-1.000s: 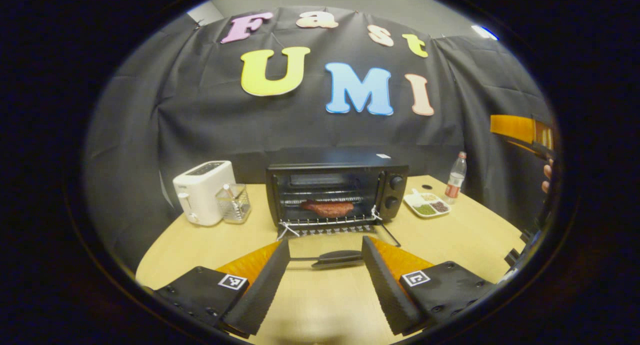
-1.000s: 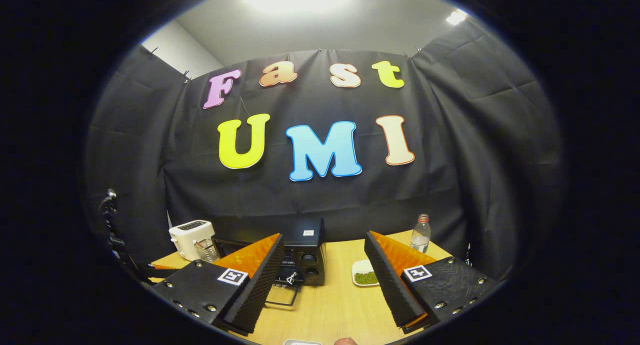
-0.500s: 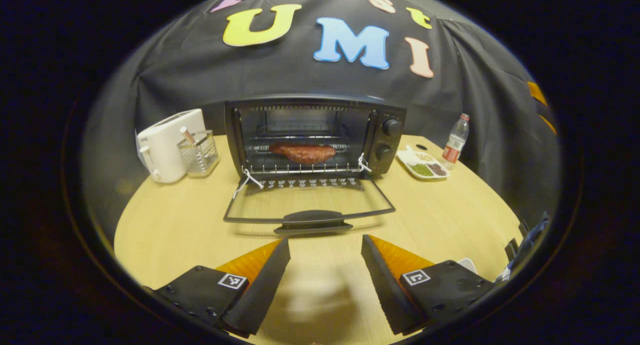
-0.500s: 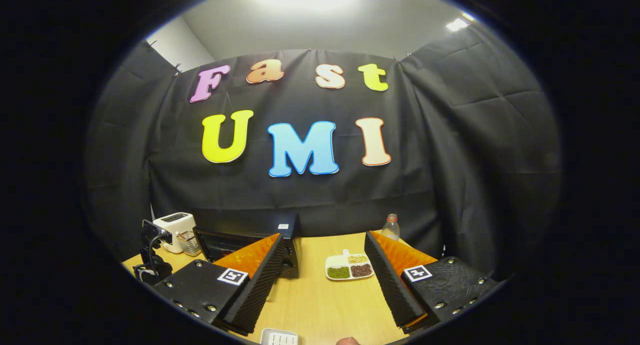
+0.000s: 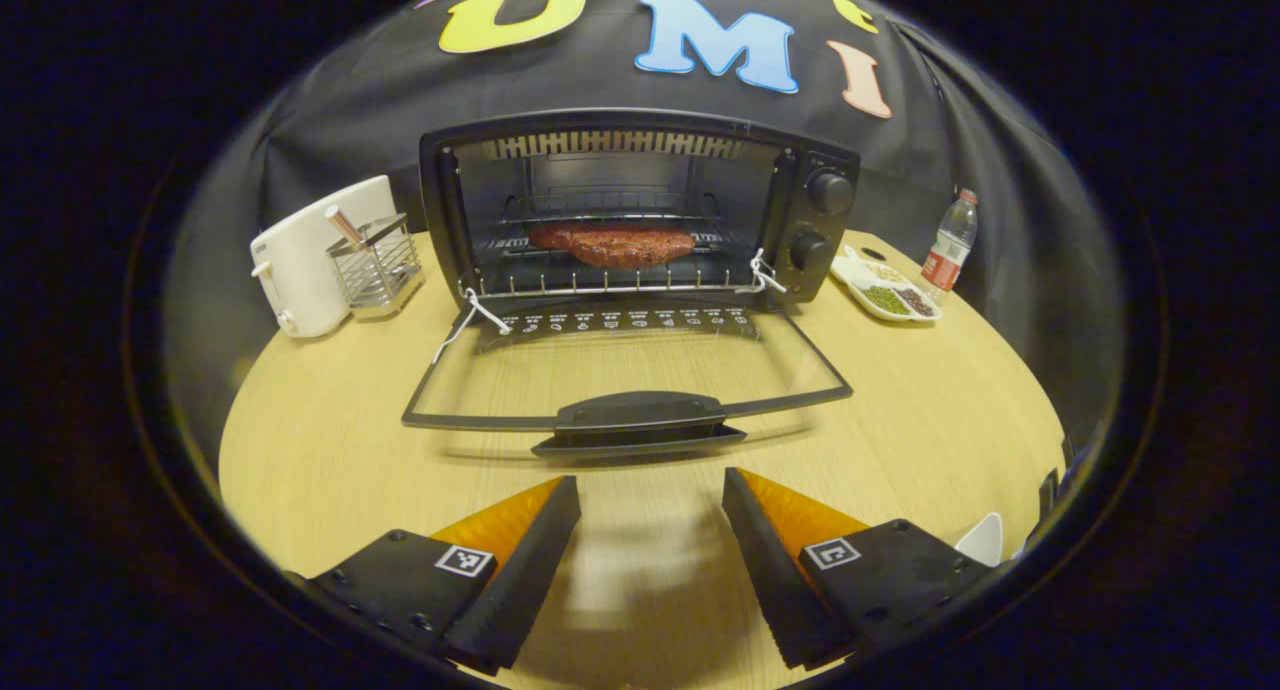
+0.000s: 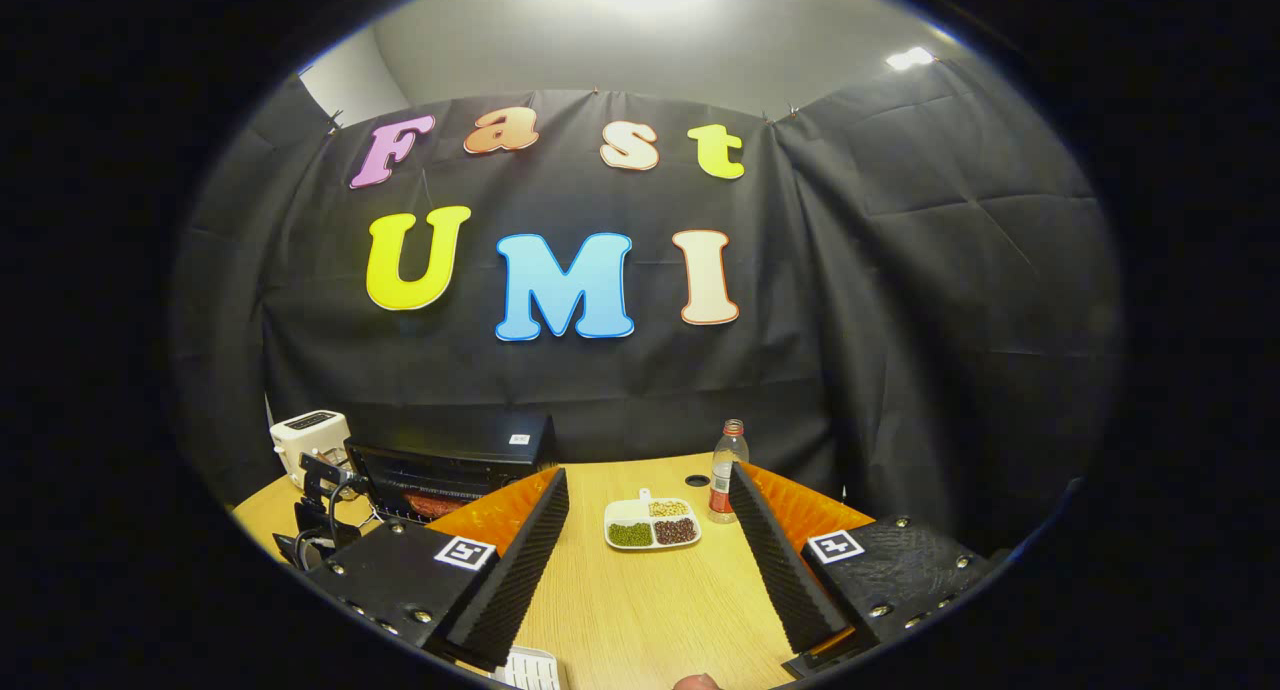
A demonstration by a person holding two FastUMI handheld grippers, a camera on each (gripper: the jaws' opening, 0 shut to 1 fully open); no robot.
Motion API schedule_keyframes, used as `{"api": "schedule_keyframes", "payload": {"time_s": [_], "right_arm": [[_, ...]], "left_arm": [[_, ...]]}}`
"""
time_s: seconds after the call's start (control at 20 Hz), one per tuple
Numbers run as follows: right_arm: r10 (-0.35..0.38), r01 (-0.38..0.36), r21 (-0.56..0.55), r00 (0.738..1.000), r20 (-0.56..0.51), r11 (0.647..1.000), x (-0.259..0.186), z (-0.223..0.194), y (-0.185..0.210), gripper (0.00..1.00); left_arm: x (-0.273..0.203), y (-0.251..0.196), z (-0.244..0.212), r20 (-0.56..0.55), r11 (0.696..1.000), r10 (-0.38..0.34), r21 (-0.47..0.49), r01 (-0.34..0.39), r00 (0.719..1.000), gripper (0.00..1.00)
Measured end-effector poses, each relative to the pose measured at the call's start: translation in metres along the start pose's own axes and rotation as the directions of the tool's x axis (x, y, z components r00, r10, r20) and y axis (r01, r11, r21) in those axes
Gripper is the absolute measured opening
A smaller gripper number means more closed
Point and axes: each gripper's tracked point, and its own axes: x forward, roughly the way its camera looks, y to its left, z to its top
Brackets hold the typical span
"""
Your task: Open the electric oven with the left hand, put the food in, and close the electric oven.
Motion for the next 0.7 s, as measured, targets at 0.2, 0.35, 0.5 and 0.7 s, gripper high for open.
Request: {"api": "schedule_keyframes", "payload": {"time_s": [0.2, 0.35, 0.5, 0.7], "right_arm": [[-0.007, 0.006, -0.012, 1.0, -0.009, 1.0, 0.0, -0.001, -0.003, 0.97], [-0.007, 0.007, -0.025, 1.0, -0.019, 1.0, 0.0, -0.002, -0.005, 0.97], [-0.002, 0.001, -0.019, 1.0, -0.02, 1.0, -0.001, -0.002, -0.006, 0.98], [0.009, -0.009, -0.013, 1.0, -0.019, 1.0, -0.003, -0.003, -0.006, 0.98]], "left_arm": [[0.015, 0.003, 0.005, -0.003, 0.999, 0.036, 0.016, -0.036, 0.999, 0.97], [0.019, 0.005, 0.006, 0.0, 0.998, 0.062, 0.011, -0.062, 0.998, 1.0], [0.018, 0.004, 0.005, -0.007, 0.997, 0.073, -0.001, -0.073, 0.997, 0.96], [0.011, 0.003, 0.011, 0.018, 0.997, 0.074, 0.007, -0.075, 0.997, 0.96]]}}
